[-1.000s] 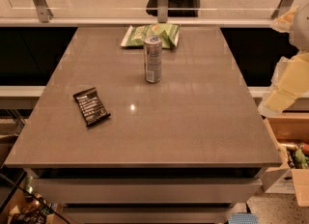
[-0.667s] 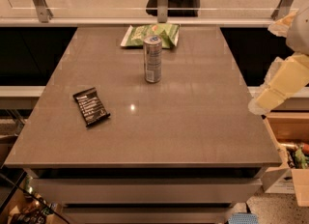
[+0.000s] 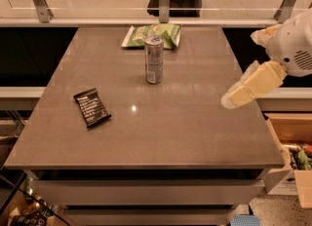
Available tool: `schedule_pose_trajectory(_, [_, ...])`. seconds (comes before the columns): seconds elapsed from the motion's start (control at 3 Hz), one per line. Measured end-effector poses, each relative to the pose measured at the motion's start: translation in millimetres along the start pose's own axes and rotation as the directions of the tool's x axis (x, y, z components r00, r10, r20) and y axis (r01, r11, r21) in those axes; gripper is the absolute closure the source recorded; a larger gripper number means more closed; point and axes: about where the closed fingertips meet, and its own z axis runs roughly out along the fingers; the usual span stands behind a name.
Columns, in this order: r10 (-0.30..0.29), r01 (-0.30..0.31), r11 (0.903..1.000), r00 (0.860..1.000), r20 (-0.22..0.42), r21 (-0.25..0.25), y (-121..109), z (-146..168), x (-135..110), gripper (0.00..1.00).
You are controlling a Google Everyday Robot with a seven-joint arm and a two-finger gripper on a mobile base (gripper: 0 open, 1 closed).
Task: Knock redbull can over
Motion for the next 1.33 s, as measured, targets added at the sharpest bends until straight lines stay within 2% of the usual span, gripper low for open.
schedule_pose_trajectory(0.33, [0.043, -0.041, 0.999, 0.993, 0.112, -0.017, -5, 26, -10, 0.0])
schedule_pose_trajectory(0.67, [0.077, -0.068, 0.9962, 0.975, 0.206, -0.054, -9, 58, -23, 0.0])
schedule_pose_trajectory(1.33, [0.103, -0.064, 0.9896, 0.942, 0.321, -0.128, -12, 116, -49, 0.0])
